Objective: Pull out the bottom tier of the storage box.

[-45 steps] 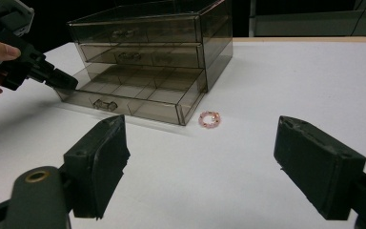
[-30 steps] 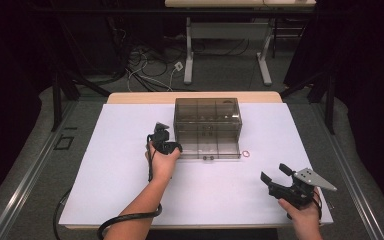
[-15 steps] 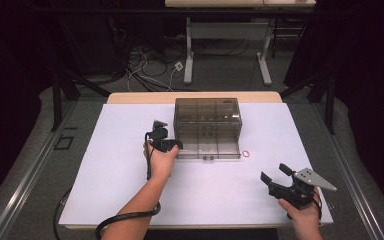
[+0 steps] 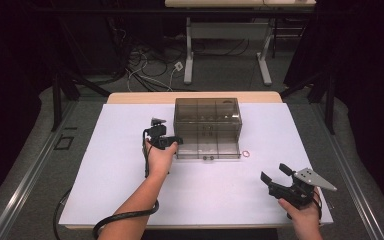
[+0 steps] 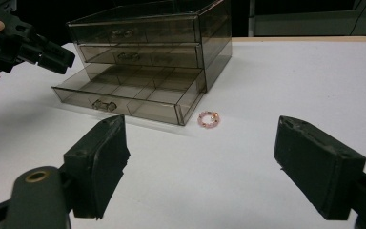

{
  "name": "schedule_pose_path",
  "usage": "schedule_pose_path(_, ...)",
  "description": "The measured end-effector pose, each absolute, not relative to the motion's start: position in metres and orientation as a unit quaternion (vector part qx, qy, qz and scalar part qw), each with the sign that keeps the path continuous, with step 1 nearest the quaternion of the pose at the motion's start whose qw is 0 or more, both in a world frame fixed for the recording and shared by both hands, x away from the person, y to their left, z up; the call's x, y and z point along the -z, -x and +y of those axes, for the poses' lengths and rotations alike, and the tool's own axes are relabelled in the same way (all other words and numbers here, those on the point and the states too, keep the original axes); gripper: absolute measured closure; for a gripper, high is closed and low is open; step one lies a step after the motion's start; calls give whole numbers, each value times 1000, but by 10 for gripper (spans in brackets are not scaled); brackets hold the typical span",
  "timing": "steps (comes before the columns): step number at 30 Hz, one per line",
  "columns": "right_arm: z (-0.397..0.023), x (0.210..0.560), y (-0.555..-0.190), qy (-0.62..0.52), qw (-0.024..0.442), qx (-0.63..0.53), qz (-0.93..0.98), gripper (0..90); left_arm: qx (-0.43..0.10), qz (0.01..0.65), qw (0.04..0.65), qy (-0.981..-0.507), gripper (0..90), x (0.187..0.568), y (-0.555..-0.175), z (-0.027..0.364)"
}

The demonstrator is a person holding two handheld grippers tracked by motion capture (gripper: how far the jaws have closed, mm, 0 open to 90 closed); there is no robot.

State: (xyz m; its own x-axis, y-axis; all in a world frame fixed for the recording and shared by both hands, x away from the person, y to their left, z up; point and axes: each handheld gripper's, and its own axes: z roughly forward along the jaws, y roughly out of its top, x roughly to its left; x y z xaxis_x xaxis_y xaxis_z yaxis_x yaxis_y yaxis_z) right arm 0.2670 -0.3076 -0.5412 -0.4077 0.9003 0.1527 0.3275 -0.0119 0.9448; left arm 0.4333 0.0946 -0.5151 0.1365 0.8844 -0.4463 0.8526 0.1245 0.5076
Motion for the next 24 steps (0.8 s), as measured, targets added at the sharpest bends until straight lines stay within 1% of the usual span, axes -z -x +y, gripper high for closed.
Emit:
schedule_pose_path(2,-308,541,-267,-473,269,-530,650,183,-26,654,363,-663,558,515,-433,95)
schedule_pose_path(4,-307,541,-267,-473,268,-531,650,183,-32,647,371,-665,530,513,-432,94)
schedule_pose_path(7,-308,541,-267,-473,270,-530,650,183,-40,639,375,-671,518,513,-432,95)
schedule_pose_path(12,-308,541,-267,-473,269,-531,650,183,-48,618,398,-676,429,513,-431,99)
schedule_pose_path(24,-308,541,-267,-476,269,-529,649,183,-42,592,420,-687,361,511,-422,112)
